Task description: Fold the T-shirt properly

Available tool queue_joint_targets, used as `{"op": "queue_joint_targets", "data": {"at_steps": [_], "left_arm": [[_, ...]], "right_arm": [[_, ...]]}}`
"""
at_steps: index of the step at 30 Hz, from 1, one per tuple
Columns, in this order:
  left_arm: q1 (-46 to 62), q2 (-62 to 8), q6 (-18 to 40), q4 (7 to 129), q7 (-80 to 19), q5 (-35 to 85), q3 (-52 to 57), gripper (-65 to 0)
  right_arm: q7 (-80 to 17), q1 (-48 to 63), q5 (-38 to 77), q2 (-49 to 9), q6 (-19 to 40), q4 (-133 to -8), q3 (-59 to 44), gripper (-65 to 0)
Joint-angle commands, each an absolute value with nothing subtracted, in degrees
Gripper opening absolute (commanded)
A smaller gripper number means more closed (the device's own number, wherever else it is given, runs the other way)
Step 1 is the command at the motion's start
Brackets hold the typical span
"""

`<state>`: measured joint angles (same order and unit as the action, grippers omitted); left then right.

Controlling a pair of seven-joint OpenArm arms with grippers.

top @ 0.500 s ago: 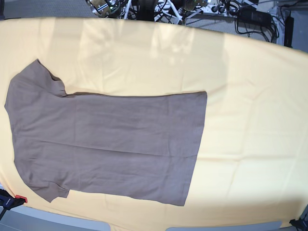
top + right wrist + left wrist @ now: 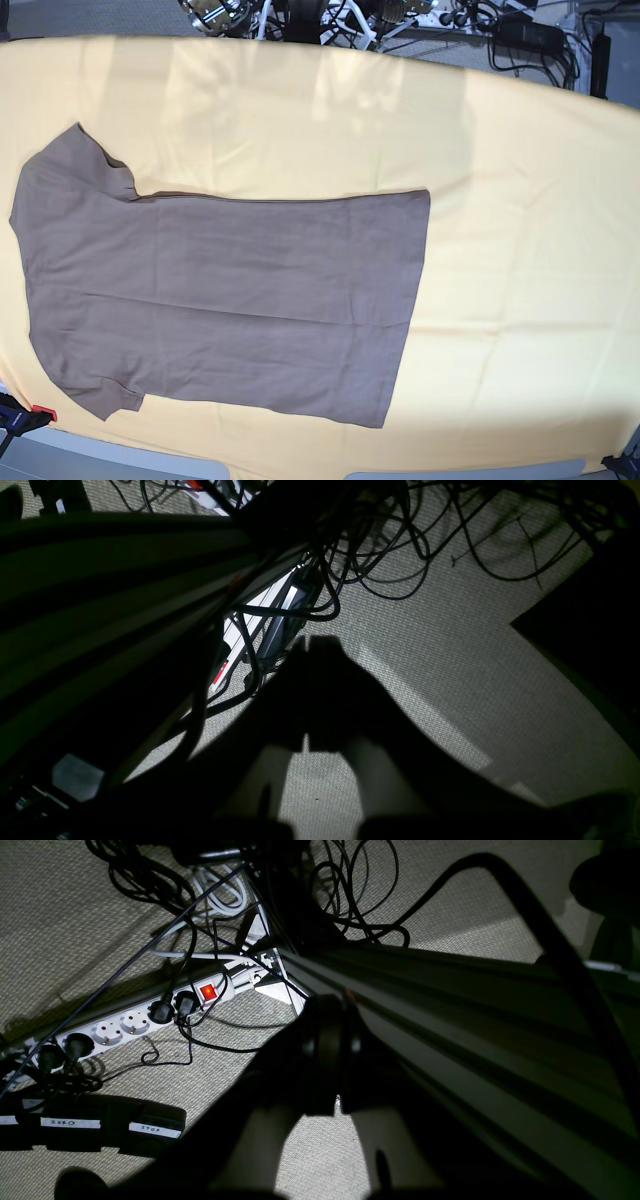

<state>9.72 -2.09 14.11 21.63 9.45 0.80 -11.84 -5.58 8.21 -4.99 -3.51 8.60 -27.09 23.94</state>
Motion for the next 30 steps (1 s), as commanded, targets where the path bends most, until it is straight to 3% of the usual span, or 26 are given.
{"op": "queue_joint_targets", "data": {"at_steps": [1, 7, 14, 26, 30], "left_arm": [[10.0, -1.8, 14.8, 22.0, 10.1, 0.6, -11.8, -65.0], [10.7, -1.9, 14.5, 24.1, 1.8, 0.6, -11.8, -65.0], [21.3, -5.2, 12.2, 39.0, -0.1, 0.7, -12.0, -65.0], [42.5, -17.7, 12.2, 68.5, -7.8, 5.1, -12.0, -65.0], [49.5, -22.3, 12.1, 79.3, -9.5, 5.0, -11.9, -65.0]], "right_arm": [[-5.2, 8.1, -5.0, -3.6, 9.0, -27.6, 24.0, -65.0], [-12.8, 8.6, -5.0, -3.7, 9.0, -27.7, 24.0, -65.0], [-14.3, 17.7, -5.0, -7.1, 9.0, -35.2, 24.0, -65.0], [-24.3, 47.4, -4.7, -17.0, 8.9, -74.1, 24.0, -65.0], [-28.8, 57.0, -4.8, -21.4, 5.9, -88.7, 24.0, -65.0]]}}
